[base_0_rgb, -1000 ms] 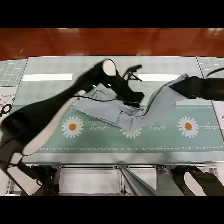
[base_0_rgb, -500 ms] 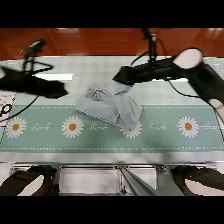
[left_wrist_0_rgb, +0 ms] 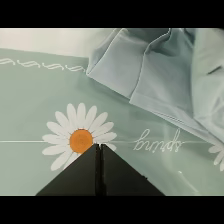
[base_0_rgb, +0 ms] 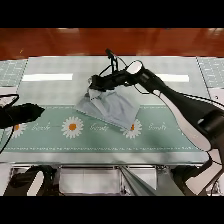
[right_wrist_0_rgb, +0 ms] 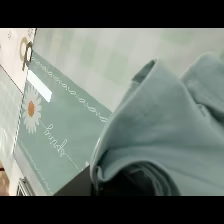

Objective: Fold the shirts.

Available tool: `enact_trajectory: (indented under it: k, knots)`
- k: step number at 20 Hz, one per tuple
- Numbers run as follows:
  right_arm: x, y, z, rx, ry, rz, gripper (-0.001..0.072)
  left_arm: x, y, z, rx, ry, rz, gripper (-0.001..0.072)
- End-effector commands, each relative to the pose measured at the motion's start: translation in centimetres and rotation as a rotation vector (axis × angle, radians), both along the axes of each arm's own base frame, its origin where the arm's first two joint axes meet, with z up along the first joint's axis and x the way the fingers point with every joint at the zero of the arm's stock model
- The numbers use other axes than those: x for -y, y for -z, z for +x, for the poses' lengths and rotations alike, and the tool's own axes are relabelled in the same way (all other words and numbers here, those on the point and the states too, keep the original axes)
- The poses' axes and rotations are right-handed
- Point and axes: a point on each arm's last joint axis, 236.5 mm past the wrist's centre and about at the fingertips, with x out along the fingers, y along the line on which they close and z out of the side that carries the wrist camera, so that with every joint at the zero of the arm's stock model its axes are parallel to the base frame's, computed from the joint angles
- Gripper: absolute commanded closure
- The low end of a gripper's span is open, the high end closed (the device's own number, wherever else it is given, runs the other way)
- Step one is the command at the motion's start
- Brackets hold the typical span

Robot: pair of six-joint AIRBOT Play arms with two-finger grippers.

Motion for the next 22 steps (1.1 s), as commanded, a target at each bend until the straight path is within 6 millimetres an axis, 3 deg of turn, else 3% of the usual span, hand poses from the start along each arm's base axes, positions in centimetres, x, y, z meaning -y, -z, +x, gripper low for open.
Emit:
enact_trajectory:
  k: [1,2,4,6,8,10,12,13,14,15,16,19,22]
  knots:
    - [-2.4,1.9,-0.9,-0.082,-0.01,0.042,0.0361,0.7,1.1,-0.1,0.0,-0.028,-0.065,0.0687]
    - [-2.3,2.1,-1.6,-0.086,-0.045,0.031,0.0298,0.8,1.3,0.1,0.008,-0.036,-0.079,0.0687]
    - [-0.4,1.4,-3.2,-0.14,-0.135,0.023,0.03,1.0,1.8,0.6,0.021,-0.055,-0.107,0.0687]
    - [4.0,-0.4,-4.9,-0.185,-0.248,-0.016,0.0306,1.0,2.0,0.9,0.026,-0.063,-0.115,0.0687]
    - [11.2,-2.3,-6.0,-0.165,-0.331,-0.156,0.0306,1.0,1.9,1.0,0.029,-0.064,-0.119,0.0687]
    - [20.8,-3.2,-5.8,-0.108,-0.27,-0.441,0.0306,1.0,1.9,1.0,0.028,-0.064,-0.118,0.0687]
    - [31.5,-3.6,-5.2,-0.055,-0.028,-0.768,0.0306,1.0,1.9,1.0,0.028,-0.064,-0.118,0.0687]
    - [36.2,-3.5,-5.4,-0.04,0.147,-0.869,0.0305,1.0,1.9,1.0,0.028,-0.064,-0.119,0.0687]
    - [39.4,-2.7,-6.2,-0.043,0.322,-0.9,0.0305,1.0,1.9,1.0,0.028,-0.064,-0.119,0.0687]
    - [40.8,-1.1,-7.2,-0.057,0.461,-0.864,0.0303,1.0,1.9,1.0,0.028,-0.063,-0.118,0.0687]
    - [40.9,0.9,-8.2,-0.08,0.566,-0.784,0.0296,1.0,1.9,1.0,0.028,-0.064,-0.119,0.0687]
    - [37.1,7.1,-10.7,-0.236,0.708,-0.469,0.0295,1.0,1.9,1.0,0.028,-0.064,-0.119,0.0687]
    - [32.1,10.4,-11.2,-0.392,0.665,-0.246,0.0295,1.0,1.9,1.0,0.028,-0.064,-0.119,0.0687]
